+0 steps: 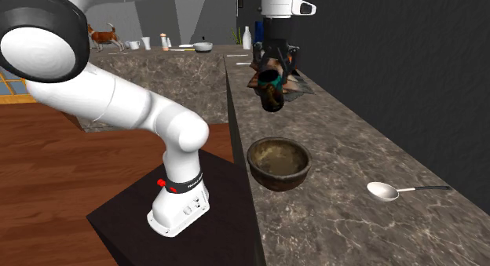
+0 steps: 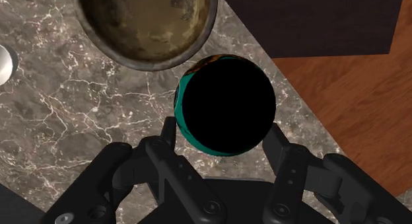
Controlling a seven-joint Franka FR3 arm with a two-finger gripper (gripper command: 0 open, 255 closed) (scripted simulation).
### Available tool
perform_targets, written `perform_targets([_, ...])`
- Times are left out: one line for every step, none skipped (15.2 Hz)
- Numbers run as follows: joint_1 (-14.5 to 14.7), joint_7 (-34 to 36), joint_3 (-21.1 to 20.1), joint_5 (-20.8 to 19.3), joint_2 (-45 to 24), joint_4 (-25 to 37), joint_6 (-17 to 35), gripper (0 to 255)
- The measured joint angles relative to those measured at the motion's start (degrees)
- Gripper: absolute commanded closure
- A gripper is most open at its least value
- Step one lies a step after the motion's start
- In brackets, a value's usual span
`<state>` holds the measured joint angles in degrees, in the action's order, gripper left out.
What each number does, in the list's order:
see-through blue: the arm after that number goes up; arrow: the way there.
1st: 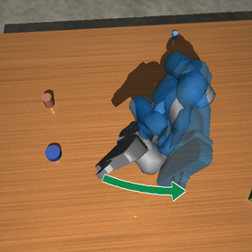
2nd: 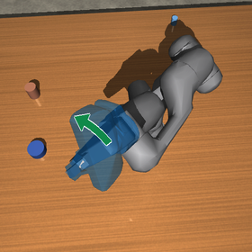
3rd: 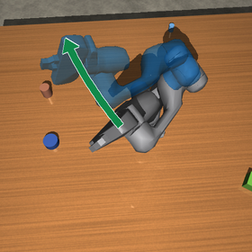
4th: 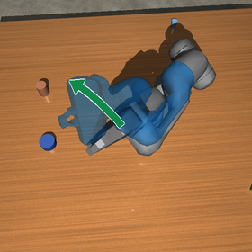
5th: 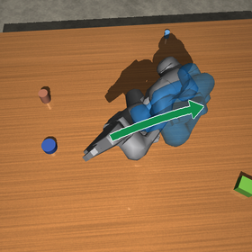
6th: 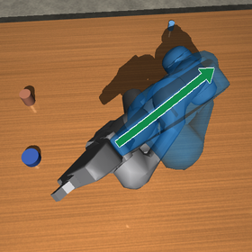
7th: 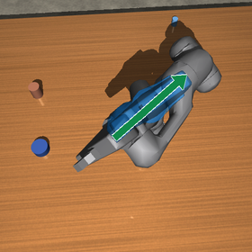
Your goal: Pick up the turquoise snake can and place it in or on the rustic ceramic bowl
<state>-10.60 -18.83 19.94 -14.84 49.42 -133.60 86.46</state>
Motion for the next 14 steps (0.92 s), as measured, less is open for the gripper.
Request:
perform_targets([-0.66, -1.63, 1.31, -1.12, 0.77, 0.36, -0.84, 255])
perform_targets([-1.08, -2.63, 2.06, -1.86, 1.4, 0.36, -1.29, 255])
perform_targets([-1.58, -4.11, 3.32, -2.9, 1.8, 0.74, -1.78, 255])
perform_targets([-2.15, -5.44, 4.46, -3.96, 2.55, 0.48, -1.99, 255])
perform_targets([-2.37, -6.64, 5.47, -4.72, 2.43, 1.28, -2.38, 255])
perform_targets([-2.71, -8.19, 6.93, -5.8, 2.39, 1.86, -2.54, 255])
perform_targets([-3.14, -9.52, 7.85, -6.67, 2.81, 2.44, -3.2, 255])
perform_targets([-3.33, -10.66, 8.83, -7.4, 2.73, 3.11, -3.47, 255])
perform_targets([-3.47, -11.15, 9.34, -7.81, 2.8, 3.11, -3.4, 255])
perform_targets([-3.65, -11.51, 9.78, -8.21, 3.06, 2.7, -3.14, 255])
perform_targets([-3.77, -11.7, 10.15, -8.53, 3.22, 2.22, -2.75, 255])
perform_targets([-3.91, -11.76, 10.51, -8.86, 3.48, 1.37, -2.12, 255])
perform_targets([-4.1, -11.75, 10.72, -9.13, 3.87, 0.5, -1.63, 255])
perform_targets([-4.16, -11.6, 10.89, -9.28, 4.02, -0.31, -0.99, 255])
